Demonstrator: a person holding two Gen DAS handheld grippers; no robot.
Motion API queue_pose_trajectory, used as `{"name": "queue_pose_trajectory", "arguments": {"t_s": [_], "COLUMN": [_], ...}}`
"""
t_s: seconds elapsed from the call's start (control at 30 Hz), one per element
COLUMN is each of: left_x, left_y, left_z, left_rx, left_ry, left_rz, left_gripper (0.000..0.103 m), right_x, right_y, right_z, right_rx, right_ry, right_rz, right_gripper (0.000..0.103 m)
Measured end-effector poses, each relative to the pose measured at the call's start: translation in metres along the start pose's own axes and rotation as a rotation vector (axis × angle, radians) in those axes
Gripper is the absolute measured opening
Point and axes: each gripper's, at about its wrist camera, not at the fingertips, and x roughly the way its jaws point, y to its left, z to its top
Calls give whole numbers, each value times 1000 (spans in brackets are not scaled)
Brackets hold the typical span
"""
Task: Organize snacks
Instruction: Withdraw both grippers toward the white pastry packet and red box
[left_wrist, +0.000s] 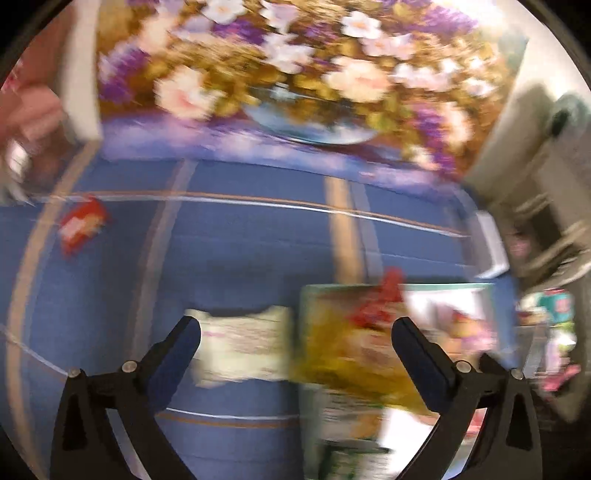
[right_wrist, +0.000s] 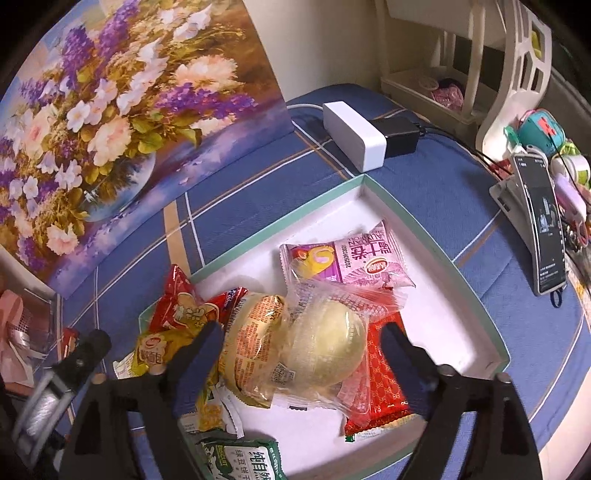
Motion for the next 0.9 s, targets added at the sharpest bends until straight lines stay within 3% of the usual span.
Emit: {"name": "queue_pose_trajectory", "arguments": {"t_s": [0.03,0.1,0.57,0.9], "left_x": [0,-1,-25,-48], "left_y": [1,6,19,69], "left_z": [1,3,13,16], "left_rx": [12,23,14,-68], "left_ry": [-9,-25,-49,-70], "left_rz": [44,91,104,134], "left_gripper": [103,103,103,103], "right_x": [0,-2,-6,-15], "right_y": [1,6,25,59], "right_z": [0,-1,-3,-10], "right_rx": [-8,-29,-78,-161], "right_ry": [-5,-21,-27,-43], "right_rz": [-3,-13,-9,-1], "right_gripper": [103,103,103,103]}}
